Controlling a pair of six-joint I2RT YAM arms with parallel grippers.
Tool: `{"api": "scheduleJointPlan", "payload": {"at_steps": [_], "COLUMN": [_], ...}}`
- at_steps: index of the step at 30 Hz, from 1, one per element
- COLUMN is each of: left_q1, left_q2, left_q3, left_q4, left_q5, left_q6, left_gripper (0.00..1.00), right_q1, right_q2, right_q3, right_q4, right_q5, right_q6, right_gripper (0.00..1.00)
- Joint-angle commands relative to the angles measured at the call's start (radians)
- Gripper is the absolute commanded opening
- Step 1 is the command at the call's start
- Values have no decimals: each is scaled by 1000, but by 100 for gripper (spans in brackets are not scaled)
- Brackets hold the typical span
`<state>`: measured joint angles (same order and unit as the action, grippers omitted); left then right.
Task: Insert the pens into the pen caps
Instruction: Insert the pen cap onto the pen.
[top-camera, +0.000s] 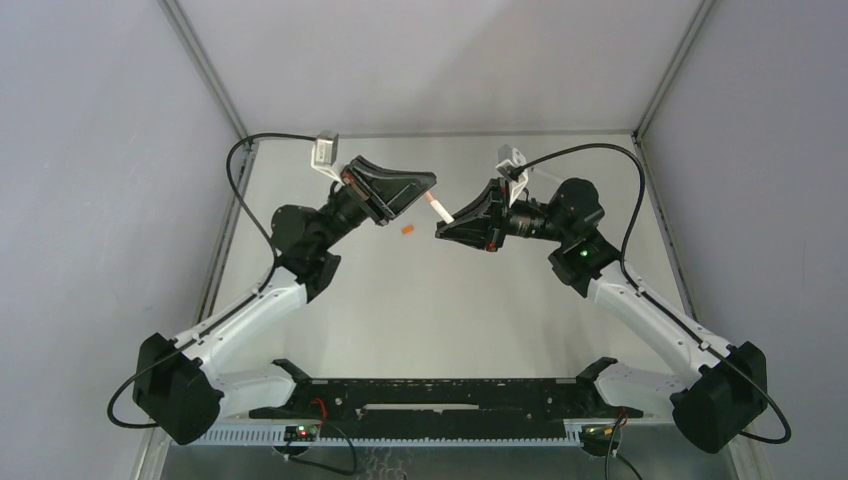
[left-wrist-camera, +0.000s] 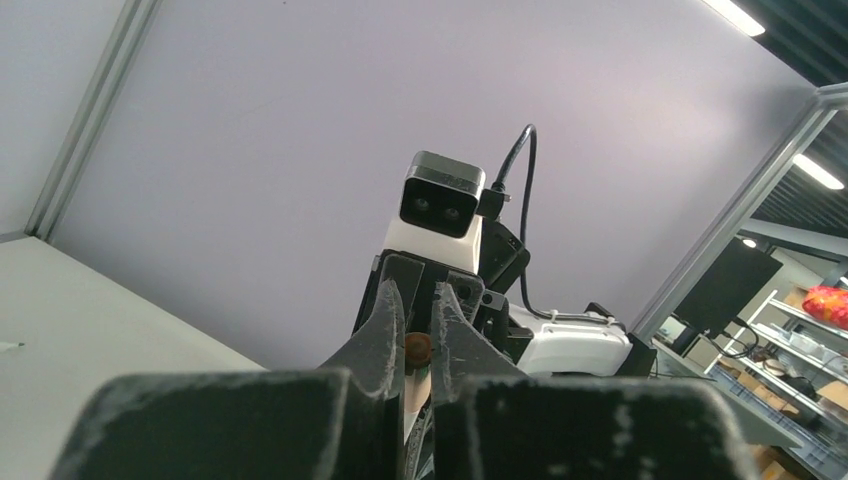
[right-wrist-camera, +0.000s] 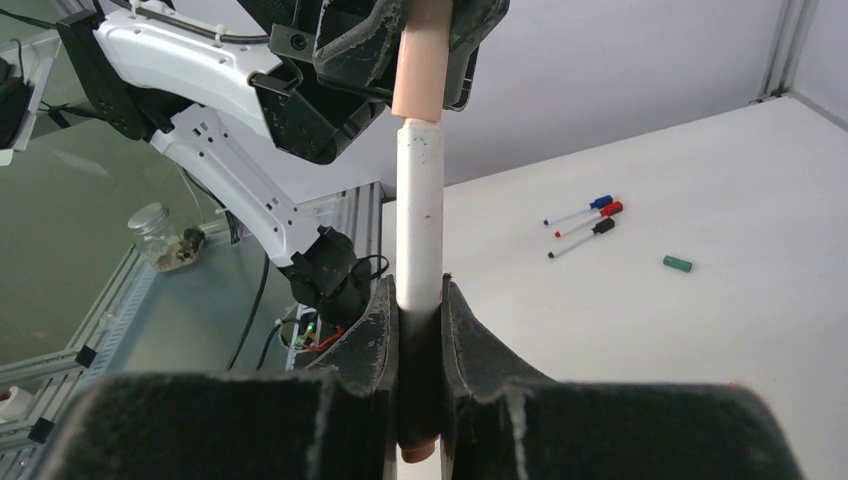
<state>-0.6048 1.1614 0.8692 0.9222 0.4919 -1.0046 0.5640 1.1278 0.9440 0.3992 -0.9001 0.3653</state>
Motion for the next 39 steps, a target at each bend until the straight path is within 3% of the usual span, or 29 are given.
{"api": "scheduleJointPlan", "payload": {"at_steps": [1,6,19,24,31,34,39], "left_q1": [-16,-39,-138,-141,-108,-96,-96], "left_q2": [-2,-17,-46,-9,102,133,159], "left_q3": [52,49,124,160,233,250,301], "left_q4": [-85,-167,-564,-595,-658,-734,-1044], "left_q5": [27,-27,-229,-142,162,250,230], "left_q6": [34,58,198,210,172,178,307], "left_gripper": [0,0,0,0,0,0,0], "right_q1": [-1,5,49,15,-79,-60,-64], "right_q2": [8,30,152,228,362,365,367], "right_q3": [35,72,309,444,625,681,766], "right_q4": [35,7,-170,-120,107,5,-269], "right_q5": [15,88,346,274,-28,-60,188], "right_q6": [-13,-21,-166,-119,214,65,-194], "right_gripper": [0,0,0,0,0,0,0]}}
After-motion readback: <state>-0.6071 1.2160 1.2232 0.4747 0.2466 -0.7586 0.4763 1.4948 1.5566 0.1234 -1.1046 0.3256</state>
